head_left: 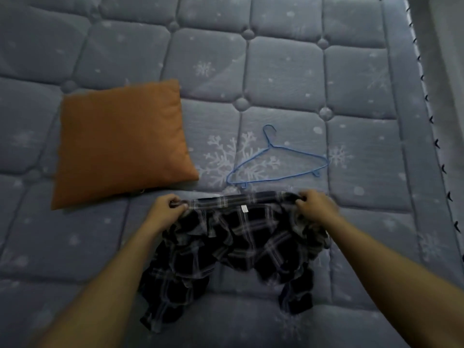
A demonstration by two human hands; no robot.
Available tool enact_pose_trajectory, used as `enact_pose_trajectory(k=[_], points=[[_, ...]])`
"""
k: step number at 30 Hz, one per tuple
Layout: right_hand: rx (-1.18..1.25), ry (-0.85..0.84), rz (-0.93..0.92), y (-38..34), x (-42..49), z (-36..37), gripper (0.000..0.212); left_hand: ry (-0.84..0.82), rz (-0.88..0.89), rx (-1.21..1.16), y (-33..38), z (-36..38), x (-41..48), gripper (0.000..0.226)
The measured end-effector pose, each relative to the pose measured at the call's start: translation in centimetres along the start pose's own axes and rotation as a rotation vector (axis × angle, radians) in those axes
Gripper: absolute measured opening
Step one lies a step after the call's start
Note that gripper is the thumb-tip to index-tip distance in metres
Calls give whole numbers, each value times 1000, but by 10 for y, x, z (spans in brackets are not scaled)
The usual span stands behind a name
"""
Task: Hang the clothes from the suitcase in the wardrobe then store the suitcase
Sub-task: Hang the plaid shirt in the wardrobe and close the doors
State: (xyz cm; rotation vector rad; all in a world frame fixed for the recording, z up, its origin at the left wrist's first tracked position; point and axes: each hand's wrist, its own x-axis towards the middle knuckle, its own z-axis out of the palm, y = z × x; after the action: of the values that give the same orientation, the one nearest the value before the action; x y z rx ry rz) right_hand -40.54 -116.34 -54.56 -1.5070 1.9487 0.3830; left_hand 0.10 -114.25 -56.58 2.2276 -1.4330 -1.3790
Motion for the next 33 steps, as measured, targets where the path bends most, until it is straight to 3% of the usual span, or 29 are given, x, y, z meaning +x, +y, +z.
enact_pose_trajectory(k=[4,7,9,11,12,14,16,18,22,24,26,30,33], points=[[-147,-142,39,-32,43,20,38,-26,7,-76,-15,19,30,17],[-134,-36,33,-64,61,39,48,-82,12,-87,-31,31,40,23],[129,60,65,-88,78,57,43,-95,-10,-98,-41,36,45,26],[564,85,230,-113,97,72,48,-83,-26,-115,-52,39,50,26],[799,60,351,-124,101,75,56,-66,-29,-120,-56,41,50,25],[1074,67,539,-146,123,92,98,-10,-48,-154,-73,42,56,26],[1134,115,660,-158,142,102,138,40,-38,-212,-84,44,59,28],[1102,142,762,-170,155,106,156,70,-12,-290,-90,47,61,28],[1126,133,755,-162,197,122,143,37,16,-386,-97,56,63,22],[1023,116,710,-104,289,178,150,48,7,-408,-102,58,63,27],[1050,114,675,-74,320,204,140,66,13,-417,-100,58,63,30],[1004,187,614,-165,151,116,90,30,-19,-429,-86,61,66,28],[907,193,527,-165,103,109,99,-21,-57,-406,-70,62,63,25]])
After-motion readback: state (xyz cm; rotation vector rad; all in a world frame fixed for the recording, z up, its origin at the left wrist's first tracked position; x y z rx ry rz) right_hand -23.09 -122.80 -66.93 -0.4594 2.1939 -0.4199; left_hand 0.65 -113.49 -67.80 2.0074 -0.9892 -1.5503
